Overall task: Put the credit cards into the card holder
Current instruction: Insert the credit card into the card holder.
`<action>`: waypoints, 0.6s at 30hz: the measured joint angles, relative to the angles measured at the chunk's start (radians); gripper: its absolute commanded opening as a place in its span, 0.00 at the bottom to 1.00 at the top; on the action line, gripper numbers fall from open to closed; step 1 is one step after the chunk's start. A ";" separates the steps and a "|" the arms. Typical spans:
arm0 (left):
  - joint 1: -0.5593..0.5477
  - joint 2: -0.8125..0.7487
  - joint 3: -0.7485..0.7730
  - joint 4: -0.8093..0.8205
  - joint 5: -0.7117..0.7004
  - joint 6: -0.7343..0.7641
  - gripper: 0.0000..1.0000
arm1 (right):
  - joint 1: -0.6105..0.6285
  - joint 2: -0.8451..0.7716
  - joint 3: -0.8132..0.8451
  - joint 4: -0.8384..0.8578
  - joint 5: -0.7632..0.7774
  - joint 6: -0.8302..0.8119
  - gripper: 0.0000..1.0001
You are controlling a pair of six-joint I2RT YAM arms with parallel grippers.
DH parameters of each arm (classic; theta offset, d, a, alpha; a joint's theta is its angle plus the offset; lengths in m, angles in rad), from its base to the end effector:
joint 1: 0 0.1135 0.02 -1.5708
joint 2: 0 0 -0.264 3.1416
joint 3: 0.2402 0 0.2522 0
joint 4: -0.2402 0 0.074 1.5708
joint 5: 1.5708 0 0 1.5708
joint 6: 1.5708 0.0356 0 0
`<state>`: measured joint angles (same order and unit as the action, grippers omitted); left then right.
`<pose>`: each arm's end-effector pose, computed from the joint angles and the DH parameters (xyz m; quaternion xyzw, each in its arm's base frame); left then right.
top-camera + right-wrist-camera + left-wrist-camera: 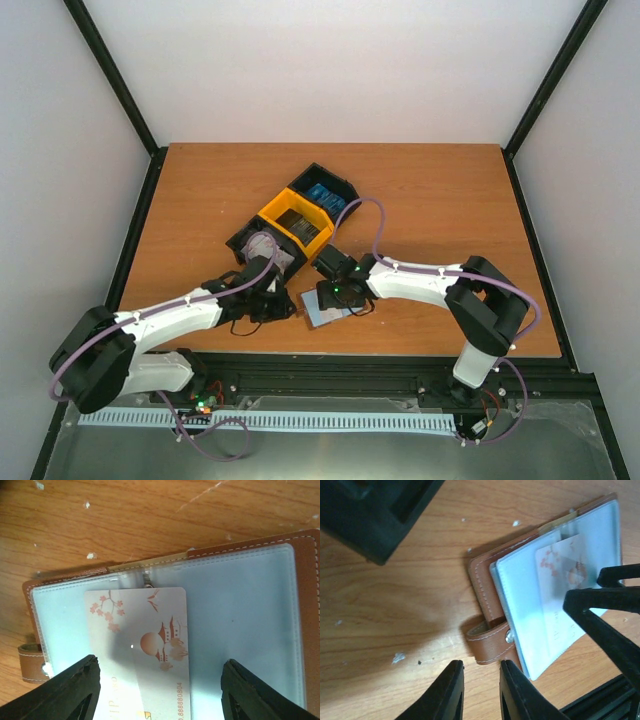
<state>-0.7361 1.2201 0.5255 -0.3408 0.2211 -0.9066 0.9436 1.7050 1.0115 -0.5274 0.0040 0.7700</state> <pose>0.1514 -0.1477 0.1572 -0.0525 0.9575 -0.2649 0.1012 0.1877 0.2587 0.1617 -0.0850 0.9811 0.1303 0.1155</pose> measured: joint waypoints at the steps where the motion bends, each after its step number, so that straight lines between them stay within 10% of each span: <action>1: 0.000 -0.004 0.000 0.007 0.000 0.000 0.24 | 0.002 0.000 0.000 -0.005 0.007 -0.003 0.65; 18: 0.000 0.098 -0.003 0.056 0.035 -0.002 0.30 | 0.005 0.029 -0.001 0.039 -0.047 -0.029 0.54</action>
<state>-0.7361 1.3186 0.5224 -0.2852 0.2558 -0.9085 0.9489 1.7336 1.0103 -0.4885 -0.0429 0.7410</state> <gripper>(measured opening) 0.304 0.543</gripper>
